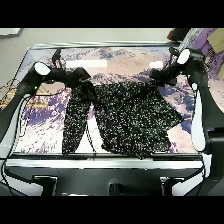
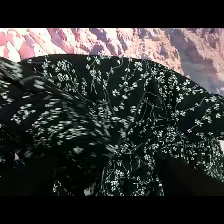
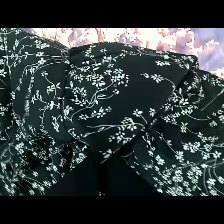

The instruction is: Fold the clothes and pants, and hang the long-sleeved shirts on hangers.

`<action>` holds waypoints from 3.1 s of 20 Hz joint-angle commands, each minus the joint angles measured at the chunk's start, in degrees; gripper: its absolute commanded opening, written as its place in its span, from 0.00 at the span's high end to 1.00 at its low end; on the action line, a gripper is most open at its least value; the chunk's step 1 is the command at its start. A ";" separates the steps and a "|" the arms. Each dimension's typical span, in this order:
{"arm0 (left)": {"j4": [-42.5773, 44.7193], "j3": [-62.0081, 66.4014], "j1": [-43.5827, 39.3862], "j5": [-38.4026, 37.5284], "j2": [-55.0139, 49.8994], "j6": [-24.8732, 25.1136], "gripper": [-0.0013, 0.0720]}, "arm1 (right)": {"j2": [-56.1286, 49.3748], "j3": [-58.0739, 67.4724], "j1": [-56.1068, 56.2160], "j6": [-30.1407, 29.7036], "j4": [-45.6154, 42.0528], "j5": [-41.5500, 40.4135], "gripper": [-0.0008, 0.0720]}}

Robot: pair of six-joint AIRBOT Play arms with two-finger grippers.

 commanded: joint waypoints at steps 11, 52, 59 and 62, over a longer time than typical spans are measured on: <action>-0.57 -39.47 5.79 -3.93 25.73 -0.63 0.00 | 3.19 -0.11 -13.73 -9.94 0.52 10.08 0.13; -29.24 -56.39 -23.58 13.97 15.30 4.04 0.63 | 7.13 -35.60 -30.73 -17.33 13.68 6.54 0.95; -17.20 -38.73 -15.30 8.66 20.04 6.34 0.96 | 18.84 -39.10 -24.85 -22.64 39.93 -4.68 0.95; -2.71 -18.58 -8.50 0.17 23.61 1.11 0.96 | 25.88 -27.10 -21.79 -20.11 41.35 -16.72 0.95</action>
